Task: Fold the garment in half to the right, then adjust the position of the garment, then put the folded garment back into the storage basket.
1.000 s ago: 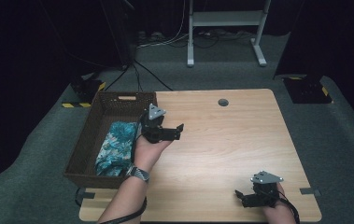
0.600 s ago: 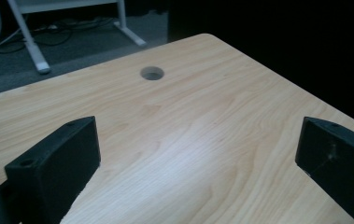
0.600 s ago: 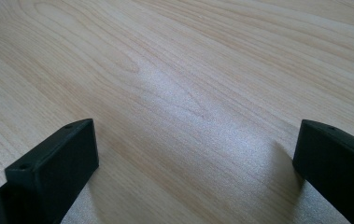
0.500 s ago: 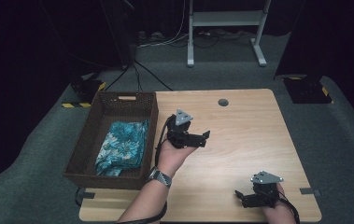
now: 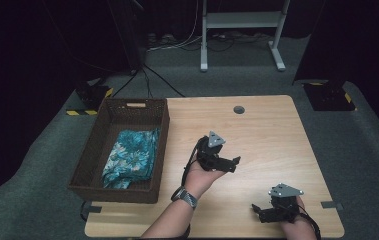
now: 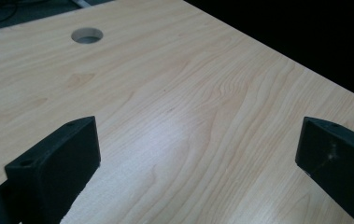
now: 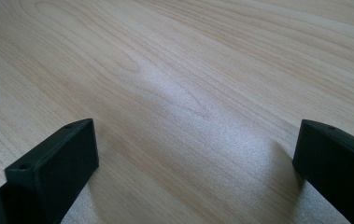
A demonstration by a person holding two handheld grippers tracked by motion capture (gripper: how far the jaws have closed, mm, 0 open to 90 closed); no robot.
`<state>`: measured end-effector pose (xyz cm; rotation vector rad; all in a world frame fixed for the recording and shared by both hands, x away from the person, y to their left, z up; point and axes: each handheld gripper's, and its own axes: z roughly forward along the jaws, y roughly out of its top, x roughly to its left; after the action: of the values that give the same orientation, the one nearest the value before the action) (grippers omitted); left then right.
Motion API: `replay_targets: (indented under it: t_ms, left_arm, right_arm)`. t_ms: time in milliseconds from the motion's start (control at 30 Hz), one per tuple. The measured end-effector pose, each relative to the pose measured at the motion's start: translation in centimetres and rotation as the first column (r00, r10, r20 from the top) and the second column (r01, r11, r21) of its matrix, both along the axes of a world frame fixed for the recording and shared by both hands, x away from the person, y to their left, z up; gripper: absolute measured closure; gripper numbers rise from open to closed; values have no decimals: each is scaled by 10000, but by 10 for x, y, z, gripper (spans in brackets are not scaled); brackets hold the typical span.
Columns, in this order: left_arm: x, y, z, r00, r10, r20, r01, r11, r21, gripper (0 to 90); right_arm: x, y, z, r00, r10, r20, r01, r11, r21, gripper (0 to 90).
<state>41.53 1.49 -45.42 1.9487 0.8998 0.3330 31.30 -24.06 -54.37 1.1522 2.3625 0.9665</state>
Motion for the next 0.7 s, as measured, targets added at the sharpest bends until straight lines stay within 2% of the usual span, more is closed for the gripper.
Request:
replay_targets:
  t_ms: [100,167,433,600,700]
  left_arm:
    - [-1,-6,-7,9998,-202,60,201,9996,199,1]
    - [-3,-9,-12,9997,-257,13,257,9995,167,1]
    - [-7,-16,-38,9987,-294,-416,309,9989,345,1]
    - [-13,-21,-58,9977,-365,-570,419,9944,966,1]
    - [-17,-23,-67,9975,-415,-576,497,9875,1494,3]
  right_arm:
    - [0,0,0,10000,15,15,-15,10000,-7,0]
    - [0,0,0,10000,36,13,-36,10000,-6,0]
    - [0,0,0,10000,50,18,-50,10000,-5,0]
    - [1,1,0,9999,128,23,-128,9999,-17,0]
    - [0,1,0,10000,74,3,-74,10000,-14,0]
